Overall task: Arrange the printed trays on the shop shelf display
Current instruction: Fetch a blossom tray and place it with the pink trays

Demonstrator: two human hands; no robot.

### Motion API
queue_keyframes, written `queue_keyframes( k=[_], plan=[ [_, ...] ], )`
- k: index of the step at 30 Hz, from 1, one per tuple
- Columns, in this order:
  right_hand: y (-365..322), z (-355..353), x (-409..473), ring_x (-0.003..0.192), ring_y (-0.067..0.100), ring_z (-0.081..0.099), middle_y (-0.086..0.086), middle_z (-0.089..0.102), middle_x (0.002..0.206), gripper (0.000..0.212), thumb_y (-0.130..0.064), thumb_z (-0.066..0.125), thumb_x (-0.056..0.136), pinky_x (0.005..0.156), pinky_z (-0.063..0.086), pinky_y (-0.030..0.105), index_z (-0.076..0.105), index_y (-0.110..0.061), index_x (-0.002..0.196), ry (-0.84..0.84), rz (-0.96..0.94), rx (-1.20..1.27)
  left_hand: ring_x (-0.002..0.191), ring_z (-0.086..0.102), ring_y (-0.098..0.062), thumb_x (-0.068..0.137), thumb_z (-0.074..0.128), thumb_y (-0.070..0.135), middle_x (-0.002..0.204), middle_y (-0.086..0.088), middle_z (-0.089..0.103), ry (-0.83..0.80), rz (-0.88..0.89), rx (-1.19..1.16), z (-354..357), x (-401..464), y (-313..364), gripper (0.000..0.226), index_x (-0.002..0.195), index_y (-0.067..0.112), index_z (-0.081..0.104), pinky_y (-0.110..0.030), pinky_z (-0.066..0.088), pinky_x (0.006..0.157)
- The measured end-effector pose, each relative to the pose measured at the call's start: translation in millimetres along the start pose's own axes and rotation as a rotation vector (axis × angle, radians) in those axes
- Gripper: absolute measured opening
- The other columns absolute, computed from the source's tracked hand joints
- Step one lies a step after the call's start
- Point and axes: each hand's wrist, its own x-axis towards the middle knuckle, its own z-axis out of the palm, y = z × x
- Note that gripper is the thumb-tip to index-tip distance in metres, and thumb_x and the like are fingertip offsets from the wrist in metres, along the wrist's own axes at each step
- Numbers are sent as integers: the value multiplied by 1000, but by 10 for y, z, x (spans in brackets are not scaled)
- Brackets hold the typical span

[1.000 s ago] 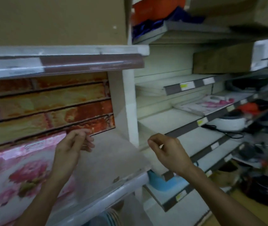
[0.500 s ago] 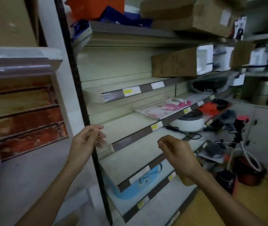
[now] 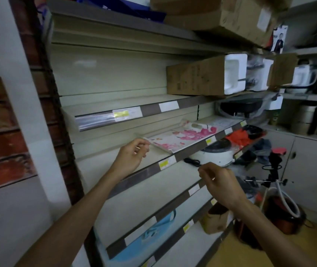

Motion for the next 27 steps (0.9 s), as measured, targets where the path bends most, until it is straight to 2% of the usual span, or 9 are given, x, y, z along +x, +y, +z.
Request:
queue_keyframes(
  k=[2, 5, 8, 11, 16, 19, 22, 24, 27],
  plan=[
    [198, 49, 177, 62, 11, 63, -4, 70, 74, 10, -22, 56, 93, 60, 54, 38, 66, -21, 90, -9, 5, -16, 88, 63, -9, 96, 54, 27, 99, 9, 66, -82, 64, 152, 169, 282, -137, 17, 109, 24, 66, -22, 51, 81],
    [467, 108, 485, 57, 5, 58, -5, 69, 70, 11, -23, 56, 94, 54, 46, 25, 65, -22, 89, -31, 40, -42, 108, 57, -10, 97, 53, 31, 120, 5, 62, -217, 175, 363, 394, 654, -334, 25, 117, 21, 63, -29, 45, 98],
    [680, 186, 764, 54, 3, 55, -5, 65, 66, 12, -20, 55, 95, 50, 36, 18, 64, -21, 87, -63, 58, -49, 130, 43, -10, 94, 45, 51, 132, 5, 55, -370, 244, 528, 553, 945, -502, 47, 126, 21, 59, -17, 27, 105],
    [871, 265, 976, 55, 4, 56, -6, 64, 67, 12, -23, 54, 95, 50, 37, 16, 64, -24, 89, -74, 71, -67, 124, 50, -13, 85, 23, 73, 125, 5, 61, -462, 377, 637, 678, 1171, -677, 74, 124, 22, 60, -24, 33, 104],
    [1103, 428, 1220, 68, 11, 64, -2, 71, 80, 13, -18, 55, 94, 65, 54, 31, 68, -19, 95, -105, 145, -50, 112, 58, -13, 88, 15, 72, 119, 7, 66, -528, 445, 680, 827, 1394, -829, 73, 121, 28, 62, -30, 40, 101],
    [1193, 501, 1361, 74, 14, 65, -2, 72, 84, 15, -17, 54, 93, 67, 51, 26, 68, -18, 96, -129, 183, -44, 116, 56, -11, 90, 16, 67, 126, 9, 63, -519, 428, 680, 876, 1464, -935, 67, 123, 30, 61, -20, 35, 99],
    [1245, 560, 1543, 70, 15, 65, 0, 71, 79, 16, -19, 52, 95, 57, 43, 13, 66, -18, 88, -158, 259, 8, 117, 54, -8, 92, 18, 61, 125, 9, 64, -440, 431, 629, 885, 1508, -977, 65, 123, 27, 64, -13, 29, 98],
    [1253, 602, 1679, 66, 14, 65, 1, 70, 76, 22, -21, 50, 97, 57, 48, 13, 64, -17, 81, -171, 320, 119, 113, 55, -8, 94, 16, 62, 121, 7, 66, -386, 468, 576, 867, 1548, -950, 69, 120, 23, 66, -12, 30, 98],
    [1241, 694, 1943, 72, 23, 68, 12, 69, 81, 22, -20, 51, 99, 70, 61, 35, 64, -6, 88, -82, 538, 546, 111, 57, -6, 97, 24, 56, 117, 6, 67, -341, 500, 490, 841, 1655, -869, 59, 117, 21, 67, -15, 38, 99]
  ],
)
